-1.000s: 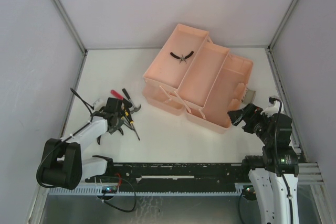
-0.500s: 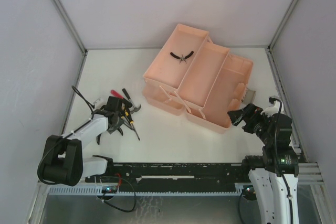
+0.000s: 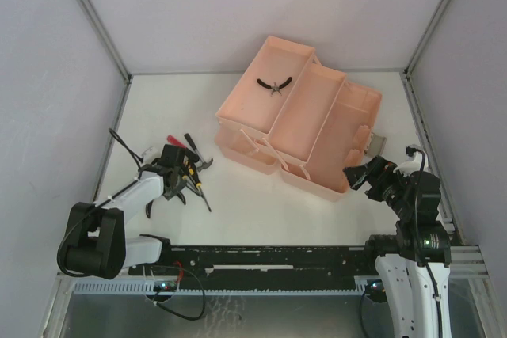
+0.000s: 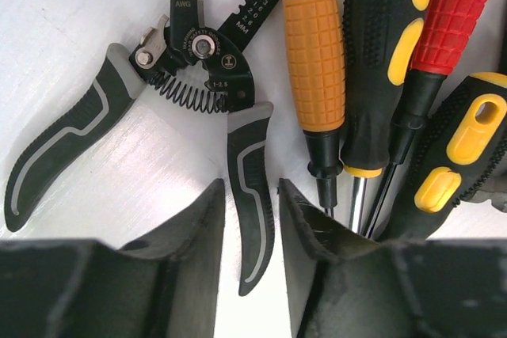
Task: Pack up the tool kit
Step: Pick up the pliers at the center of the board.
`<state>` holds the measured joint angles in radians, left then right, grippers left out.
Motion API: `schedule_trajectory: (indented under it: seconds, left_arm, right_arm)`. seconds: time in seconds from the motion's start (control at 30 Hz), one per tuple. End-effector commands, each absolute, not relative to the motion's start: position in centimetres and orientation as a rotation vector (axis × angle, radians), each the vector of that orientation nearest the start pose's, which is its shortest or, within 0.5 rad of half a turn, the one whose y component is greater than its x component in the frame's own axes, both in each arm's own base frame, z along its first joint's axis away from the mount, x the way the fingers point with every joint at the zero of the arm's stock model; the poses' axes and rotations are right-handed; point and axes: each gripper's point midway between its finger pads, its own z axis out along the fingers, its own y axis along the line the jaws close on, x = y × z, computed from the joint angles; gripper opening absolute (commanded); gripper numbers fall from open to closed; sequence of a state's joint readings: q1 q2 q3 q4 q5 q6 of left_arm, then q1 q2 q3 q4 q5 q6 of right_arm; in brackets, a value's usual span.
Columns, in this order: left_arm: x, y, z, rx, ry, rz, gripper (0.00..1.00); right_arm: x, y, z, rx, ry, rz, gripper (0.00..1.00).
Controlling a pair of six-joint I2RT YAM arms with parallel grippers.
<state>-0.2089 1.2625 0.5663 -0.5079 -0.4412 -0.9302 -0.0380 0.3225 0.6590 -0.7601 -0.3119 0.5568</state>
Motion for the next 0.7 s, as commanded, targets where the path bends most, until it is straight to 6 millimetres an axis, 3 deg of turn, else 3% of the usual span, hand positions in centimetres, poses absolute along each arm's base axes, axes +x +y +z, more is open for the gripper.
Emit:
schedule_trajectory:
  seconds: [0.0,0.23,0.5,0.57,0.67]
  left_arm:
    - [23.49,-1.20,1.17,-1.025,2.408,0.171,0.34]
    - [23.45,-1.28,1.16,-1.043,2.399,0.158,0.30]
    - [23.44,-1.36,1.13,-1.040,2.406,0.158,0.36]
    - [23.38,-1.33,1.08,-1.042,2.403,0.157,0.31]
    - [23.28,-1.15,1.13,-1.048,2.390,0.160,0.04]
  right_arm:
    - [18.59,6.49,21.08,0.378,1.966,0.619,0.91]
    - [18.60,6.51,21.09,0.377,1.966,0.620,0.91]
    - [18.70,6.51,21.06,0.376,1.968,0.620,0.92]
    - [18.75,6.52,21.08,0.374,1.967,0.621,0.91]
    - [18.84,6.54,21.16,0.368,1.965,0.621,0.91]
